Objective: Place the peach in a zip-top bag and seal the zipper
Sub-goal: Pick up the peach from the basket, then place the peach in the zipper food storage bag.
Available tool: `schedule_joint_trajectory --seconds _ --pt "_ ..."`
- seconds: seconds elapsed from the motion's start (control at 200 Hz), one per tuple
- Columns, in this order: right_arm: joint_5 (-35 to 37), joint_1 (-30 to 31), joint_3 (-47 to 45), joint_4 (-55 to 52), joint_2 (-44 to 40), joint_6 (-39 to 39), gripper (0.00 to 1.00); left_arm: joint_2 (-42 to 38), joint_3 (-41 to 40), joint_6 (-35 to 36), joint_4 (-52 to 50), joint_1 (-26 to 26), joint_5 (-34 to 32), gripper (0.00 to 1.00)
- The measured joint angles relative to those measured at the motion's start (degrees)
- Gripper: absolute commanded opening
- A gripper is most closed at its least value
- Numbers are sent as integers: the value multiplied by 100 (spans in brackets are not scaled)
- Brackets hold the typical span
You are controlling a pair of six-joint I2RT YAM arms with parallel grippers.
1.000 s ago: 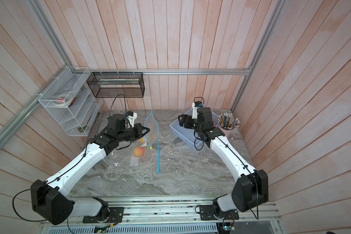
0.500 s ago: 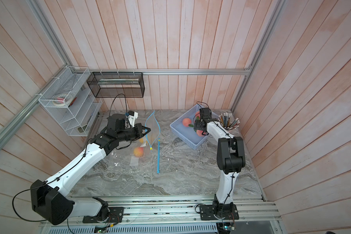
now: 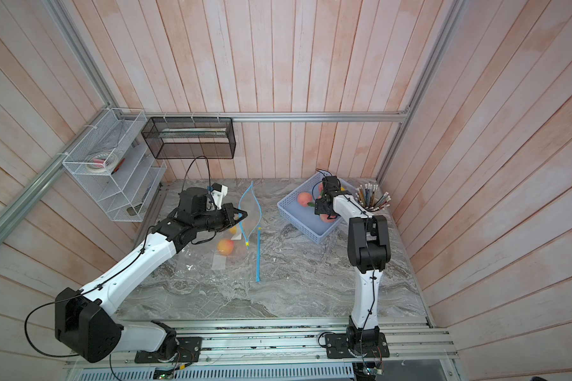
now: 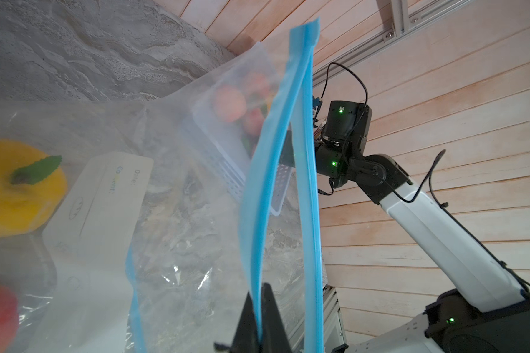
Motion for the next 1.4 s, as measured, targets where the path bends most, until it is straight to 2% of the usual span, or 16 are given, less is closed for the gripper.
schedule_joint_trajectory --seconds 0.05,0.12,0.325,0.48,0.665,0.87,1.0,1.145,1.395 --pt "-66 0 2 -28 0 26 63 0 -2 0 9 0 0 0" --pt "-162 0 7 -66 -2 13 56 0 -22 0 31 0 2 0" --pt "-498 0 -168 -44 -284 74 54 4 -107 -22 50 0 57 0" --pt "-1080 0 -756 212 -1318 271 54 63 -136 -24 177 -20 129 0" --pt "-2109 70 -1486 986 -2855 621 54 269 -155 -42 297 -151 168 0" --pt "-3329 767 -2269 2061 -3939 1167 55 531 -155 -72 387 -343 195 0" --pt "-3847 1318 -2496 2653 -4127 1506 55 688 -155 -111 428 -433 219 0" --pt "-4013 1801 -2555 2981 -4129 1679 56 719 -155 -136 439 -463 275 0" --pt "-4061 1963 -2796 3169 -4019 1790 58 671 -153 -179 468 -470 278 0"
